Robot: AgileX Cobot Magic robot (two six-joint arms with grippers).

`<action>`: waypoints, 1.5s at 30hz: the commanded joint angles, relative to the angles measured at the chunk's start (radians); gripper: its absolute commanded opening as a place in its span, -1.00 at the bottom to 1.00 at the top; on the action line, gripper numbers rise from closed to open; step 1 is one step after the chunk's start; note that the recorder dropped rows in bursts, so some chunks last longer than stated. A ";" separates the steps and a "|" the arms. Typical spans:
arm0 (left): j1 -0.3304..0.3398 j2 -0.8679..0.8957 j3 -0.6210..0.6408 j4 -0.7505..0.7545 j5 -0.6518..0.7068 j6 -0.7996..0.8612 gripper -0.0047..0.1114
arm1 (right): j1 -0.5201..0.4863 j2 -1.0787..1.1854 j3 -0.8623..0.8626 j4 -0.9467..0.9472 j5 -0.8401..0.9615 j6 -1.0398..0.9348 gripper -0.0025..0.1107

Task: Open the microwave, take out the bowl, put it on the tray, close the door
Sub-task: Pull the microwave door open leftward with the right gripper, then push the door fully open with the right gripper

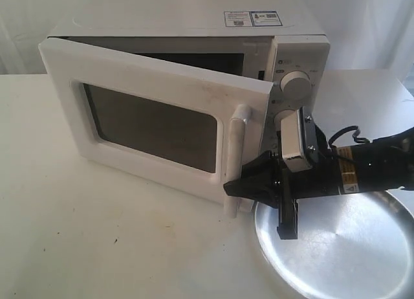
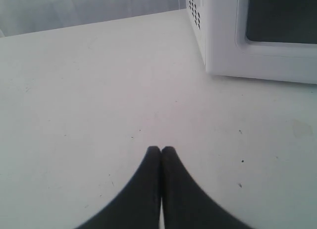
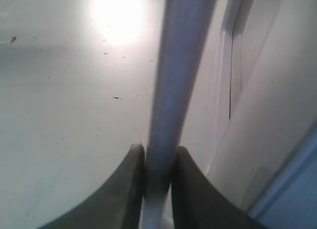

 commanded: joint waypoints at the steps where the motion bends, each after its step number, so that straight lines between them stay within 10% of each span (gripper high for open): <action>1: -0.001 -0.002 0.003 -0.003 -0.001 -0.006 -0.92 | 0.026 -0.021 0.031 -0.135 -0.103 0.015 -0.96; 34: -0.001 -0.002 0.003 -0.003 -0.001 -0.006 -0.92 | 0.024 -0.353 0.044 -0.205 -0.099 0.660 -0.96; 41: -0.001 -0.002 0.003 -0.003 -0.001 -0.006 -0.92 | 0.055 -0.327 0.044 -0.124 0.508 0.800 -0.96; 45: -0.001 -0.002 0.003 -0.003 -0.001 -0.006 -0.92 | 0.093 -0.264 0.040 0.235 0.576 0.421 -0.96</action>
